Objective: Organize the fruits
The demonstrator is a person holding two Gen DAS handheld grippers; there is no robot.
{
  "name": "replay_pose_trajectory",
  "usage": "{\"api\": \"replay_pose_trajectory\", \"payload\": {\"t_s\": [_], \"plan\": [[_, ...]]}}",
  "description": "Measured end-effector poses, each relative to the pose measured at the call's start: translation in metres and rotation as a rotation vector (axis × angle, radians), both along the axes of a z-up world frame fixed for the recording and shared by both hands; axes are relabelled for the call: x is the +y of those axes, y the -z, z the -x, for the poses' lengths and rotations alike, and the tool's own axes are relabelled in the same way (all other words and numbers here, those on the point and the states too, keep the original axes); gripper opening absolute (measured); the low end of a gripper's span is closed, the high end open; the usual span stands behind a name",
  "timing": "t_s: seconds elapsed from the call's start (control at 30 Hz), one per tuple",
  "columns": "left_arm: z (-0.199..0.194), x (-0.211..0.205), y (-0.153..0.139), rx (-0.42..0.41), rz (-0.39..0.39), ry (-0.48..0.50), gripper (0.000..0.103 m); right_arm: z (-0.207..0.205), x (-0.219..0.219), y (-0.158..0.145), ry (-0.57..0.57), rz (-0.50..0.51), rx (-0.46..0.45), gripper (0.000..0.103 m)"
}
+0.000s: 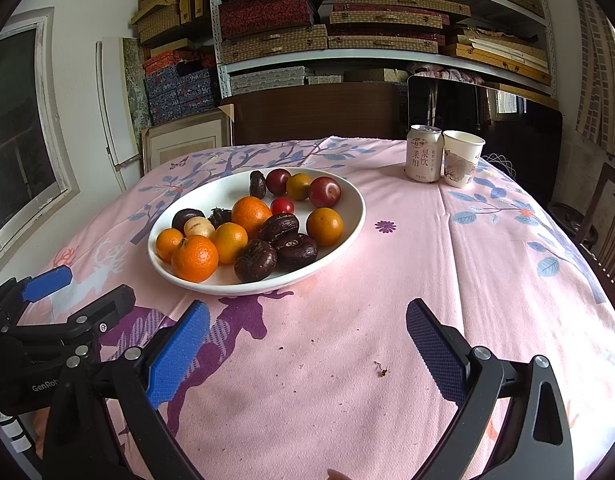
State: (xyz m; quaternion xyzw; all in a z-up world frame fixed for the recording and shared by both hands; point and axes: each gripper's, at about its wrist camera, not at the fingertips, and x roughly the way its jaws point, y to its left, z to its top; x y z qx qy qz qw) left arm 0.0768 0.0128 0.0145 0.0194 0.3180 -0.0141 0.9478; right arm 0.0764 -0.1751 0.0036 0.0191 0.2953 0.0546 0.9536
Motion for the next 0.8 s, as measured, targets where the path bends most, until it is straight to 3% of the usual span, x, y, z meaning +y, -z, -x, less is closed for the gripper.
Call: {"api": "replay_pose_trajectory", "payload": {"t_s": [0.8], "plan": [[0.0084,0.0071,0.0001,-0.031,-0.015,-0.009,0.098,-0.0004,0.0002,0.0005,-0.001,-0.002,0.001,0.099]]}}
